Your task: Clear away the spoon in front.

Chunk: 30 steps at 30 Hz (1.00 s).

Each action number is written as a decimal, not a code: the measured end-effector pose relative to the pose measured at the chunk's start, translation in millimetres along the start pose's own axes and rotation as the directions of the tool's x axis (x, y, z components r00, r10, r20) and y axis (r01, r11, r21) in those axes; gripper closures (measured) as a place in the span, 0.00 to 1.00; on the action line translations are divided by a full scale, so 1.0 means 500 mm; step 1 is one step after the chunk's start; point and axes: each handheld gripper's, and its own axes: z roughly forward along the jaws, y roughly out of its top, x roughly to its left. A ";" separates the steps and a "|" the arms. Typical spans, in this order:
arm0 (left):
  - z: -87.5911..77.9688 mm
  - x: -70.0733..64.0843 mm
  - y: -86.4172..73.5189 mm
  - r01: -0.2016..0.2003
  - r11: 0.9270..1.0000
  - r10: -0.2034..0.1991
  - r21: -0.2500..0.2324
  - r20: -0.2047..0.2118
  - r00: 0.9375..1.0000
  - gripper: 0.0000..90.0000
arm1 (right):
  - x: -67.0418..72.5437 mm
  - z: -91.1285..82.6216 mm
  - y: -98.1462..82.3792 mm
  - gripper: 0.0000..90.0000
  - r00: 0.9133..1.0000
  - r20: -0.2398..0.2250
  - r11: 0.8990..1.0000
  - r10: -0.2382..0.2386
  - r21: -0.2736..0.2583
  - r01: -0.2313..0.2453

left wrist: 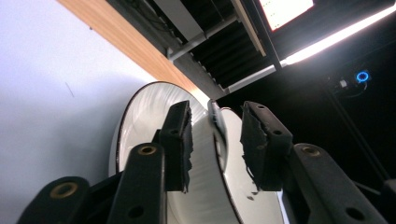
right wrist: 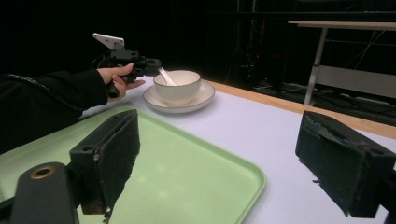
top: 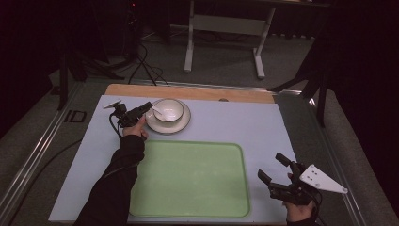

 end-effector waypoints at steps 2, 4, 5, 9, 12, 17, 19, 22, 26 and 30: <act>0.004 0.003 -0.001 0.022 1.000 -0.021 -0.010 0.017 1.000 0.74 | 0.000 0.000 0.000 0.15 1.000 -0.002 1.000 0.000 0.000 0.000; 0.006 0.002 0.001 0.025 1.000 -0.024 -0.018 0.028 0.999 0.77 | -0.001 0.000 0.000 0.15 1.000 -0.002 1.000 0.000 0.001 0.000; 0.007 0.001 0.001 0.022 1.000 -0.021 -0.019 0.030 0.999 0.78 | -0.001 0.000 0.000 0.15 1.000 -0.002 1.000 0.000 0.001 0.000; 0.007 -0.006 0.003 0.027 0.999 -0.027 -0.020 0.025 0.999 0.88 | -0.001 -0.001 -0.001 0.15 1.000 -0.002 1.000 -0.002 0.002 0.002; 0.005 -0.010 0.003 0.027 0.999 -0.025 -0.025 0.042 0.999 0.91 | -0.001 -0.001 0.000 0.15 1.000 -0.003 1.000 -0.002 0.001 0.002; 0.003 -0.035 0.004 -0.002 0.999 0.004 -0.034 0.060 0.998 0.94 | 0.000 -0.001 0.001 0.15 1.000 -0.003 1.000 0.000 0.001 0.000; 0.004 -0.047 0.005 -0.020 0.999 0.022 -0.032 0.063 0.998 0.95 | 0.001 -0.001 0.001 0.15 1.000 -0.003 1.000 -0.002 0.000 0.002; 0.004 -0.060 0.008 -0.057 0.998 0.060 -0.038 0.071 0.996 0.95 | 0.001 -0.002 0.001 0.15 1.000 -0.003 1.000 -0.004 -0.003 0.004; 0.002 -0.080 0.014 -0.108 0.994 0.110 -0.031 0.073 0.991 0.95 | 0.000 -0.003 0.002 0.15 1.000 -0.002 1.000 -0.003 -0.006 0.003; -0.004 -0.104 0.026 -0.145 0.989 0.147 -0.035 0.083 0.986 0.95 | 0.000 -0.003 0.002 0.15 1.000 -0.002 1.000 -0.001 -0.008 0.001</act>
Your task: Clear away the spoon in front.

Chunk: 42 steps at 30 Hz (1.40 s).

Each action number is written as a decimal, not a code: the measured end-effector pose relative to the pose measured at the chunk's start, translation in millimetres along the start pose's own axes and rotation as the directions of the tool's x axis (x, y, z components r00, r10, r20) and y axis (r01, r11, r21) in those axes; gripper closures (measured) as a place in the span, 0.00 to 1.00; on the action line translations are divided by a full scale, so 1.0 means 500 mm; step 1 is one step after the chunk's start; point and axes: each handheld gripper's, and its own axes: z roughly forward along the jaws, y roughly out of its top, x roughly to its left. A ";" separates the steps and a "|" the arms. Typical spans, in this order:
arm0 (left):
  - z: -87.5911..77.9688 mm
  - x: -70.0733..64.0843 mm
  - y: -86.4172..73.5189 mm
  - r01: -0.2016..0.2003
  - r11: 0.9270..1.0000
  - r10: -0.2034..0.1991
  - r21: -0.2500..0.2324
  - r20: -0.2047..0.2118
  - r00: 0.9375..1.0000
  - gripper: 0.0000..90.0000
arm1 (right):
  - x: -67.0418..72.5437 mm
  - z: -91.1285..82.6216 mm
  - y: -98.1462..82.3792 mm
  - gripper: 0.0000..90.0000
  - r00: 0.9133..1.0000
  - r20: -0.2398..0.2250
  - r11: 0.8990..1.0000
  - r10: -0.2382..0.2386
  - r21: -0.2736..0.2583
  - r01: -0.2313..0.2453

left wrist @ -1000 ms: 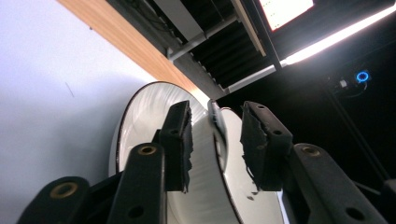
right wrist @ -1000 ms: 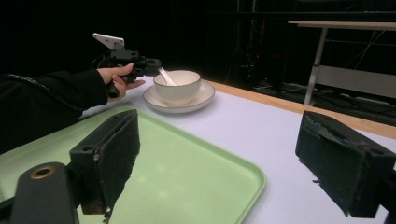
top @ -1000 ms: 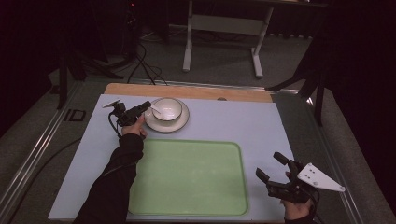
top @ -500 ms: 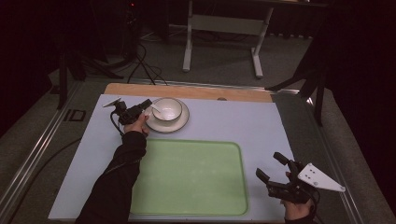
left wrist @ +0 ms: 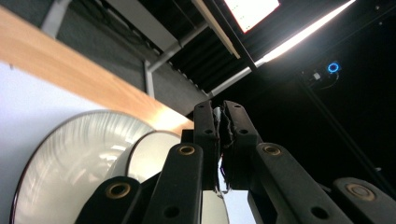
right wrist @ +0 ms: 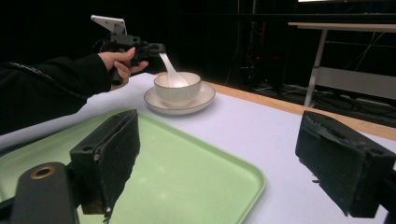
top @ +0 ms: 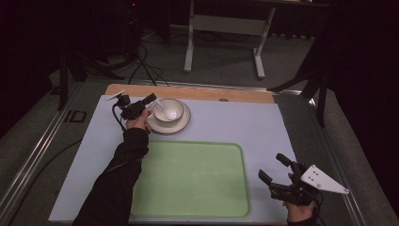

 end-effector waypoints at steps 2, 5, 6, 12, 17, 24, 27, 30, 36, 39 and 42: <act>-0.003 -0.012 0.010 -0.016 1.000 0.016 0.001 0.002 1.000 0.95 | 0.001 0.000 0.000 0.15 1.000 0.000 1.000 -0.002 0.001 0.002; -0.008 -0.026 0.022 -0.032 0.999 0.032 0.004 0.008 0.999 0.95 | 0.002 0.000 0.001 0.15 1.000 0.000 1.000 -0.002 0.001 0.002; -0.010 -0.030 0.026 -0.036 0.999 0.036 0.005 0.015 0.999 0.95 | 0.002 0.000 0.001 0.15 1.000 0.001 1.000 -0.003 0.000 0.003; -0.029 -0.060 0.051 -0.060 0.998 0.059 0.015 0.013 0.998 0.95 | 0.000 0.000 0.000 0.15 1.000 0.011 1.000 -0.004 0.002 0.004; -0.050 -0.080 0.071 -0.074 0.996 0.073 0.039 0.023 0.997 0.95 | 0.001 0.001 0.000 0.15 1.000 0.014 1.000 -0.009 0.002 0.009; -0.083 -0.115 0.096 -0.111 0.990 0.107 0.090 0.043 0.993 0.95 | 0.001 0.003 0.000 0.15 1.000 0.017 1.000 -0.009 0.008 0.008; -0.100 -0.133 0.102 -0.138 0.984 0.131 0.114 0.064 0.989 0.95 | 0.000 0.002 0.001 0.15 1.000 0.020 1.000 -0.009 0.003 0.009; -0.113 -0.147 0.106 -0.156 0.977 0.146 0.143 0.080 0.986 0.95 | 0.000 0.002 0.001 0.15 1.000 0.024 1.000 -0.010 0.001 0.010; -0.139 -0.180 0.106 -0.199 0.959 0.177 0.201 0.121 0.977 0.95 | 0.000 0.004 0.002 0.15 1.000 0.025 1.000 -0.014 0.001 0.014; -0.149 -0.196 0.101 -0.220 0.947 0.189 0.233 0.146 0.971 0.96 | 0.000 0.004 0.002 0.15 1.000 0.025 1.000 -0.012 0.000 0.012; -0.157 -0.213 0.093 -0.252 0.928 0.209 0.276 0.177 0.962 0.95 | 0.000 0.004 0.002 0.15 1.000 0.025 1.000 -0.015 0.001 0.015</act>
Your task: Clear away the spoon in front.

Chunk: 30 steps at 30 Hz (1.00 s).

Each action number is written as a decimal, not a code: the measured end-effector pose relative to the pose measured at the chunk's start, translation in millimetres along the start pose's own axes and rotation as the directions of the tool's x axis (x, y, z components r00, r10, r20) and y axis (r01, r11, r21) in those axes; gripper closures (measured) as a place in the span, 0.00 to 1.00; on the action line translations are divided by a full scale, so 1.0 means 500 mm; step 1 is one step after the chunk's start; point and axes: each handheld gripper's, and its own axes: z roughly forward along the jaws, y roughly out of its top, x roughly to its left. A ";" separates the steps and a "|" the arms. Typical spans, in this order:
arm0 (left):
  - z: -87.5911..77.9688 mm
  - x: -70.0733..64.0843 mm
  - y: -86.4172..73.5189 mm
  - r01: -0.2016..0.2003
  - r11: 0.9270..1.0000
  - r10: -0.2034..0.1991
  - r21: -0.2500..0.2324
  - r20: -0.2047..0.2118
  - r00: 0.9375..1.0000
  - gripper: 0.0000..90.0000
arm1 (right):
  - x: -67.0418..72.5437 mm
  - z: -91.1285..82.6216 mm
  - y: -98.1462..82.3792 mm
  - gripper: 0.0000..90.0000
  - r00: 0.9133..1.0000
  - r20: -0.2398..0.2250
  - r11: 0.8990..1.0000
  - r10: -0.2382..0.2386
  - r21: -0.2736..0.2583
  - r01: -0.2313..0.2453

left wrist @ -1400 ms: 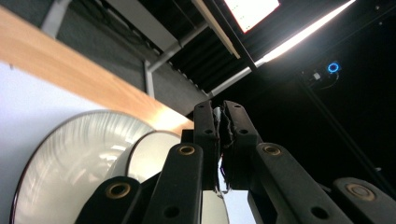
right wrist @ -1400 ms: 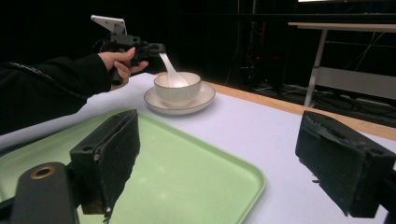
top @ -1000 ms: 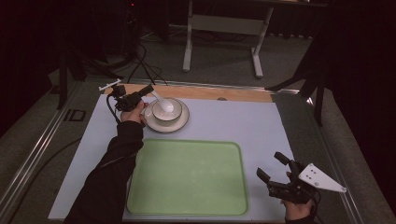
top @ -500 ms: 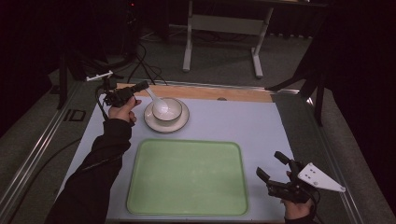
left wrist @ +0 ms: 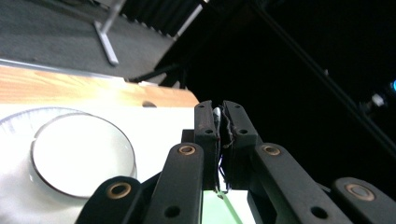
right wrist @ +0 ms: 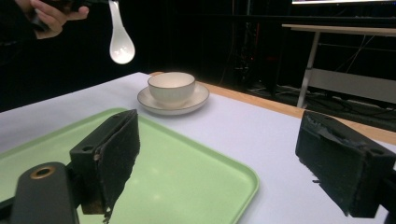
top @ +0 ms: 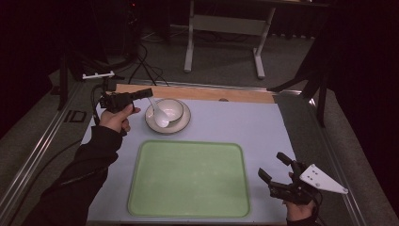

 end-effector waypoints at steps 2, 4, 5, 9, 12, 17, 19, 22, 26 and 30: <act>-0.001 -0.010 -0.004 -0.016 1.000 0.016 0.021 0.021 1.000 0.95 | 0.000 0.000 0.000 0.15 1.000 0.001 1.000 0.001 0.000 -0.001; -0.001 -0.017 -0.008 -0.027 0.998 0.024 0.048 0.054 0.998 0.95 | 0.000 0.000 0.001 0.15 1.000 0.000 1.000 -0.001 -0.002 0.001; -0.001 -0.020 -0.010 -0.037 0.998 0.033 0.055 0.061 0.998 0.95 | 0.000 0.000 0.001 0.15 1.000 0.000 1.000 -0.002 -0.001 0.002; 0.002 -0.032 -0.022 -0.067 0.991 0.056 0.120 0.098 0.994 0.95 | 0.000 0.000 0.001 0.15 1.000 0.000 1.000 -0.001 -0.001 0.001; 0.008 -0.042 -0.037 -0.108 0.977 0.083 0.184 0.134 0.987 0.95 | 0.000 0.000 0.001 0.15 1.000 0.000 1.000 -0.003 -0.001 0.003; 0.023 -0.054 -0.068 -0.147 0.952 0.100 0.270 0.178 0.979 0.95 | 0.000 0.000 0.000 0.15 1.000 -0.002 1.000 0.003 0.000 -0.003; 0.031 -0.057 -0.081 -0.163 0.941 0.106 0.297 0.200 0.974 0.95 | 0.000 0.001 0.000 0.15 1.000 -0.002 1.000 0.004 0.000 -0.004; 0.042 -0.060 -0.102 -0.164 0.929 0.093 0.333 0.219 0.971 0.95 | 0.000 0.001 0.000 0.15 1.000 -0.004 1.000 0.007 0.001 -0.007; 0.061 -0.057 -0.129 -0.146 0.910 0.057 0.388 0.232 0.971 0.95 | 0.000 0.001 0.000 0.15 1.000 -0.004 1.000 0.004 0.002 -0.004; 0.078 -0.051 -0.163 -0.145 0.886 0.029 0.442 0.257 0.966 0.95 | -0.001 0.000 0.000 0.15 1.000 -0.004 1.000 0.008 0.002 -0.008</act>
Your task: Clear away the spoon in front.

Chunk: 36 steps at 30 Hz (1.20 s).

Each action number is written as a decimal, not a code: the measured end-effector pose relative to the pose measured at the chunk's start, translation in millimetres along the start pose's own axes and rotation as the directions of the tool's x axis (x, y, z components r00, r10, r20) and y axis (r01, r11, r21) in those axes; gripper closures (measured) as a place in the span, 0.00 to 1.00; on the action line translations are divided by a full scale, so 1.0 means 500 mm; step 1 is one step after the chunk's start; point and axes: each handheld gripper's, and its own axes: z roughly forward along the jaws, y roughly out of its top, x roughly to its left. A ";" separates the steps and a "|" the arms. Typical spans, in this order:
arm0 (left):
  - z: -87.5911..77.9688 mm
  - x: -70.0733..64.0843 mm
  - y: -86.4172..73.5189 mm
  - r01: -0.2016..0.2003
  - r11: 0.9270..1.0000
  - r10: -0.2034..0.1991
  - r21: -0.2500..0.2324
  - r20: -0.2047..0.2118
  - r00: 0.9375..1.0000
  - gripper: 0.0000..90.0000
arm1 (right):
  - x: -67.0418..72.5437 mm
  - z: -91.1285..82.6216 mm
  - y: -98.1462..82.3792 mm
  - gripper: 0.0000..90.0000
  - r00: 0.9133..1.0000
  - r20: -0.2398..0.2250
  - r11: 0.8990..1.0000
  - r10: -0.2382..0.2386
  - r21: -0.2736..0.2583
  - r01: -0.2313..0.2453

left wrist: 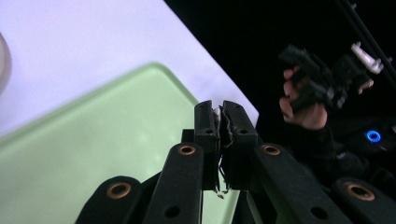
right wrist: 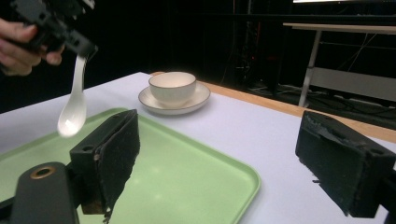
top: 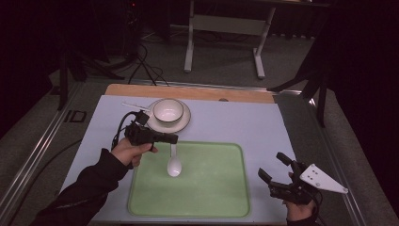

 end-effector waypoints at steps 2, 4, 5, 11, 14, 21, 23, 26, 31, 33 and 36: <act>0.014 0.003 -0.013 -0.003 1.000 0.003 0.027 0.000 1.000 0.95 | 0.000 0.000 0.000 0.15 1.000 0.000 1.000 -0.001 0.001 0.001; 0.027 0.009 -0.026 -0.001 0.999 0.001 0.053 0.007 1.000 0.95 | 0.000 0.000 0.000 0.15 1.000 -0.001 1.000 0.000 0.001 0.000; 0.033 0.012 -0.032 0.004 0.998 -0.004 0.065 0.006 1.000 0.95 | 0.000 0.000 0.000 0.15 1.000 -0.001 1.000 -0.001 0.001 0.001; 0.051 0.029 -0.057 0.038 0.996 -0.041 0.079 0.036 0.998 0.95 | 0.000 0.001 0.000 0.15 1.000 -0.002 1.000 -0.001 0.003 0.001; 0.060 0.036 -0.069 0.037 0.996 -0.040 0.080 0.044 0.998 0.95 | -0.001 0.001 -0.001 0.15 1.000 -0.003 1.000 0.001 0.004 -0.001; 0.081 0.067 -0.100 0.059 0.995 -0.064 0.077 0.064 0.996 0.95 | 0.000 0.001 -0.001 0.15 1.000 -0.005 1.000 -0.006 0.006 0.006; 0.082 0.076 -0.104 0.066 0.996 -0.071 0.068 0.078 0.994 0.95 | 0.000 0.002 -0.001 0.15 1.000 -0.007 1.000 -0.006 0.008 0.006; 0.082 0.081 -0.106 0.056 0.997 -0.060 0.051 0.085 0.995 0.95 | 0.000 0.002 -0.001 0.15 1.000 -0.007 1.000 -0.004 0.010 0.004; 0.087 0.091 -0.117 -0.029 1.000 0.029 0.000 0.080 0.996 0.89 | 0.002 0.002 -0.001 0.15 1.000 -0.009 1.000 -0.010 0.013 0.010; 0.091 0.098 -0.120 -0.033 0.999 0.034 -0.004 0.076 0.997 0.87 | 0.003 0.002 -0.001 0.15 1.000 -0.010 1.000 -0.012 0.014 0.013; 0.099 0.111 -0.123 -0.015 1.000 0.014 0.018 0.055 0.998 0.85 | 0.003 0.003 -0.001 0.15 1.000 -0.014 1.000 -0.012 0.017 0.012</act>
